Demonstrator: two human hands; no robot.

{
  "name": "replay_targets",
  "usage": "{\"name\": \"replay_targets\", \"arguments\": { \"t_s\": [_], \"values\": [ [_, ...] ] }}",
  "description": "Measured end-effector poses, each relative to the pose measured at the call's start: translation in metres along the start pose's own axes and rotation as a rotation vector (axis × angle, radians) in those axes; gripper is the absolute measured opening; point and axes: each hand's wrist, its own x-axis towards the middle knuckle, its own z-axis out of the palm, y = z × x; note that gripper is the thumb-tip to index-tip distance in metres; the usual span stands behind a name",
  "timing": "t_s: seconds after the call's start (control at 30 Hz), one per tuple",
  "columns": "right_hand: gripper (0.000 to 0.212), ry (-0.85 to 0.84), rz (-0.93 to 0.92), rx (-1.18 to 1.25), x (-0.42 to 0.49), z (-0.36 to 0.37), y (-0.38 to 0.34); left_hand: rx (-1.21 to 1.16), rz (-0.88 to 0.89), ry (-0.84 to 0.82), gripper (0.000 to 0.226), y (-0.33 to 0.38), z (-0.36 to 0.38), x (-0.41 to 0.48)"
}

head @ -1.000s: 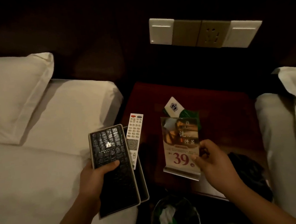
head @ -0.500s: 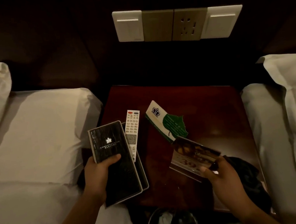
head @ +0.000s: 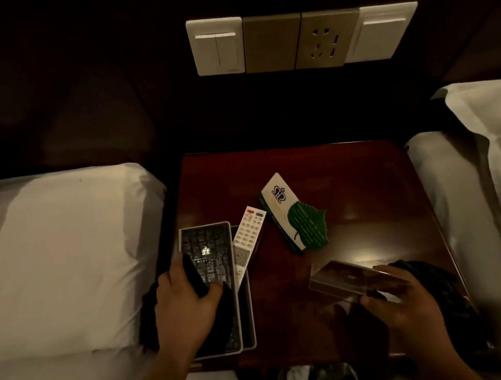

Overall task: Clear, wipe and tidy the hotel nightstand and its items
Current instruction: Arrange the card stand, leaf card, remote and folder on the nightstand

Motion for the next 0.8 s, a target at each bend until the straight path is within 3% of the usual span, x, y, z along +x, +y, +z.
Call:
{"name": "replay_targets", "arguments": {
  "t_s": [0.23,0.6,0.8],
  "values": [
    [0.058,0.047,-0.071,-0.021,-0.010,-0.006,-0.018,-0.022,0.021,-0.005,0.079,-0.011,0.008,-0.008],
    [0.037,-0.108,-0.204,-0.084,0.001,-0.026,-0.018,-0.015,-0.034,-0.037,0.068,-0.004,0.015,-0.015],
    [0.032,-0.176,-0.315,0.048,-0.001,-0.031,-0.066,0.051,-0.025,-0.025,0.062,-0.004,0.014,-0.012]
  ]
}}
